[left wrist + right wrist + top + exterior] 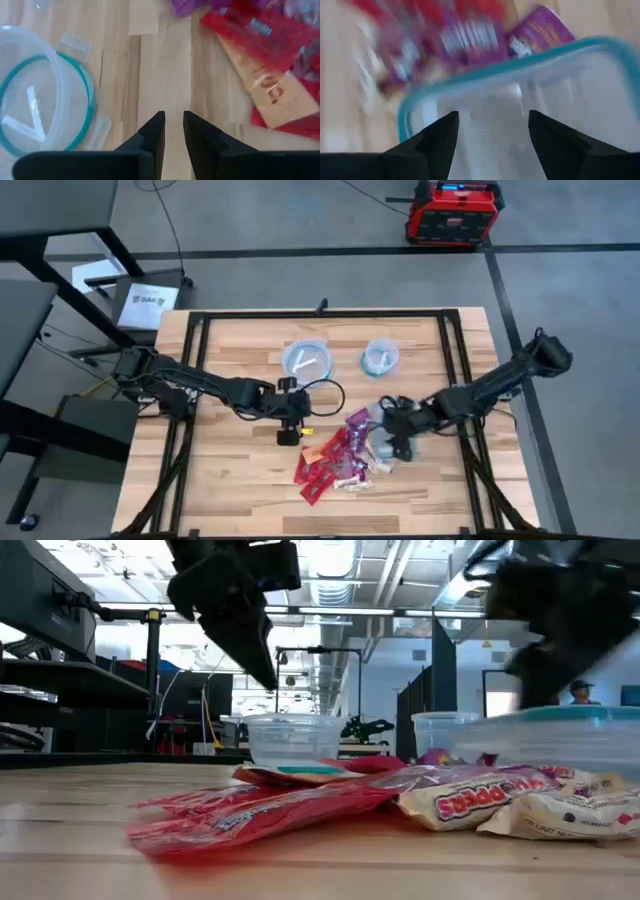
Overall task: Sort candy
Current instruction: Open the rectangular transparent bin
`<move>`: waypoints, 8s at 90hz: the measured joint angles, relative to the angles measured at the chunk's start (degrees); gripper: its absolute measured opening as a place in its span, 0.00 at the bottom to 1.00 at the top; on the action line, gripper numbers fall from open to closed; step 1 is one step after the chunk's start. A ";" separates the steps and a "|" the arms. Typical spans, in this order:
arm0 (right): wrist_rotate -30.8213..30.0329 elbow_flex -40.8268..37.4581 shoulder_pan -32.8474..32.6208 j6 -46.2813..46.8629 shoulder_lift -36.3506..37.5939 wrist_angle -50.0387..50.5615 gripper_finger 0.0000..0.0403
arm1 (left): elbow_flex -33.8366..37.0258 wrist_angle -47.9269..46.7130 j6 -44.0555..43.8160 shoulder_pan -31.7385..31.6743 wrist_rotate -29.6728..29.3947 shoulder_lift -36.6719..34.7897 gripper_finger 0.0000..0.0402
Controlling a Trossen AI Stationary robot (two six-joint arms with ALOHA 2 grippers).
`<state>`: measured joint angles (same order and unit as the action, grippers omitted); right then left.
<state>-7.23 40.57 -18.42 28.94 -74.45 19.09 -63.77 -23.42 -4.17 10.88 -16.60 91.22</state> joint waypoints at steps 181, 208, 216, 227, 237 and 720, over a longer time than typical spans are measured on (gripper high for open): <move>-30.53 -12.50 -28.82 32.66 -2.59 -18.64 0.56 | -18.23 20.40 3.31 -6.98 25.05 23.15 0.14; -33.52 -12.82 -29.53 37.67 -14.58 -29.00 0.56 | -18.23 20.92 3.22 -6.89 23.57 23.15 0.14; -38.41 -12.80 -29.20 39.00 -18.58 -29.78 0.56 | -18.23 23.36 3.93 -6.87 23.17 23.45 0.14; -41.78 -12.82 -28.57 37.91 -22.92 -33.45 0.56 | -18.28 29.06 5.78 -7.21 23.61 26.46 0.14; -44.71 -12.82 -28.84 36.61 -26.06 -38.94 0.56 | -18.23 33.61 5.67 -8.27 27.89 30.34 0.14; -33.28 -15.44 -21.88 5.12 -3.32 -37.10 0.34 | -4.99 13.05 1.13 -1.24 3.92 6.17 0.01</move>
<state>-40.50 25.12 -40.30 34.06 -77.77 -18.01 -68.75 -10.37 -3.05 9.64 -12.69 97.39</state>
